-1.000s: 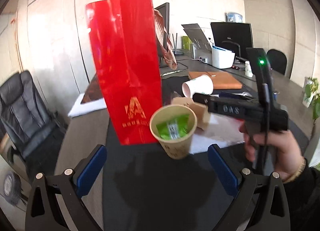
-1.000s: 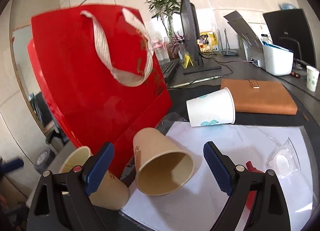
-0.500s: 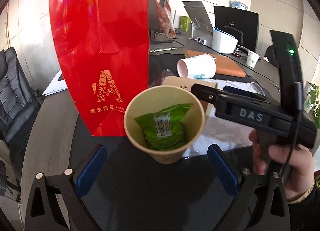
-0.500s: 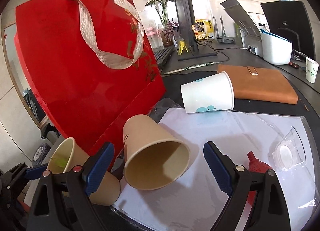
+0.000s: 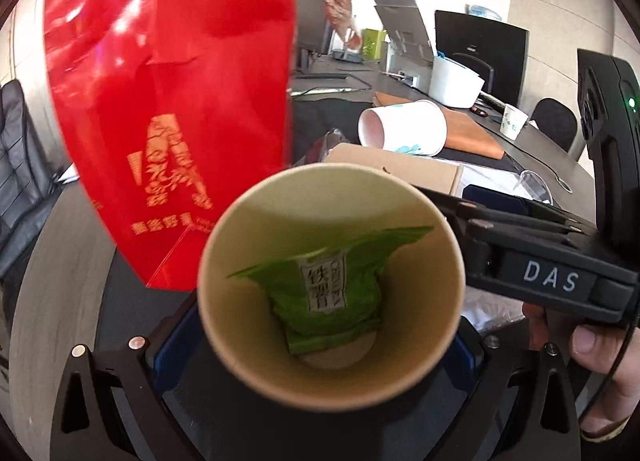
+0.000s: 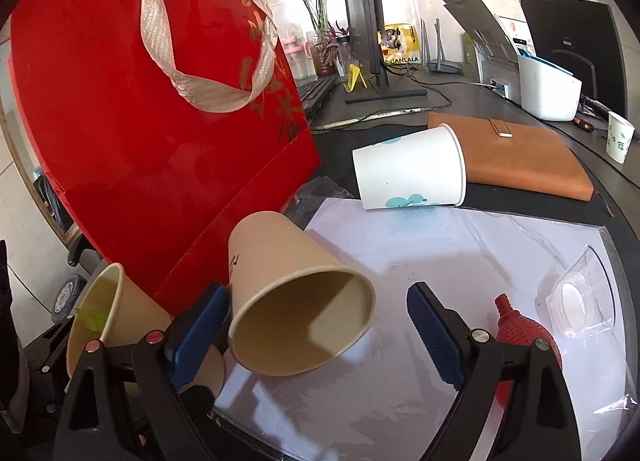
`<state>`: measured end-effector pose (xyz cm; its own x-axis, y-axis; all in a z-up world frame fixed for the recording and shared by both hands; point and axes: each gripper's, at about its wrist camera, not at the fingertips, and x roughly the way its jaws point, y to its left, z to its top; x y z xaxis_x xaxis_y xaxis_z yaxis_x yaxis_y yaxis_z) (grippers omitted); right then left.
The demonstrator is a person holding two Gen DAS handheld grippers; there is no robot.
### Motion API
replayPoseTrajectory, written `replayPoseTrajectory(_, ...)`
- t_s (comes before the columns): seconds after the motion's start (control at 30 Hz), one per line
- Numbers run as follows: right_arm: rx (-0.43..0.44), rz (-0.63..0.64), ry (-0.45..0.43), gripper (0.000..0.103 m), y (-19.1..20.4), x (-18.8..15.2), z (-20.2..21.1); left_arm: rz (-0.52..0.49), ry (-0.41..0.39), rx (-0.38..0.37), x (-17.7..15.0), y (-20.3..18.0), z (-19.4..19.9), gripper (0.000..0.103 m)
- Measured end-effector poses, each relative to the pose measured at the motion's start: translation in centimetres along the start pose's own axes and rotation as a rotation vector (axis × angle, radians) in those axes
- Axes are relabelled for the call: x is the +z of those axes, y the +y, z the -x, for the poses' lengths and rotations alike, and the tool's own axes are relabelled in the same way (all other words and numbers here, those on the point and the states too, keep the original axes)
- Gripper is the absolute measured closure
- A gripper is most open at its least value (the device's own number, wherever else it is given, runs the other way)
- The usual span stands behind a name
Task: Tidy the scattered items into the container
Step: 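Grasp the upright paper cup holding the green packet with the left tool, then grasp the tan paper cup lying on its side with the right tool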
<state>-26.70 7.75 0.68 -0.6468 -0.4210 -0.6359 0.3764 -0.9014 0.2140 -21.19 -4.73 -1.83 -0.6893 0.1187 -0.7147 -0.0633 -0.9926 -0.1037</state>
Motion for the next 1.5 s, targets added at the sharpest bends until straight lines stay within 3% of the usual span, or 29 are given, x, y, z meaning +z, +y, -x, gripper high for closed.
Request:
replayPoseTrajectory(0.3,0.003,-0.011,0.014,0.009,-0.2,0.0,-0.2,0.077,0.088,0.028,0.3,1.2,-2.1,0.0)
replayPoseTrajectory(0.6,-0.014,-0.02,0.014,0.009,-0.2,0.0,-0.3,0.029,0.11,0.075,0.4,-0.2,-2.6,0.0)
replayPoseTrajectory(0.8,-0.134,0.044,0.02,0.009,1.0,0.8,-0.1,0.033,0.116,0.067,0.6,0.0,-2.7,0.0)
replayPoseTrajectory(0.87,-0.127,0.078,0.023,0.009,1.3,1.3,-1.0,0.032,0.116,0.067,0.6,0.1,-2.7,0.0)
replayPoseTrajectory(1.07,-0.095,0.067,0.152,0.009,0.8,1.4,-4.3,0.019,0.113,0.067,0.5,-0.2,-2.7,0.0)
replayPoseTrajectory(1.2,-0.066,0.039,0.149,0.009,0.2,1.4,-4.0,0.01,0.109,0.076,0.3,-0.3,-2.3,0.0)
replayPoseTrajectory(1.5,-0.073,0.103,0.169,0.009,1.2,1.1,-4.4,-0.009,0.099,0.089,0.1,-0.7,-2.0,0.0)
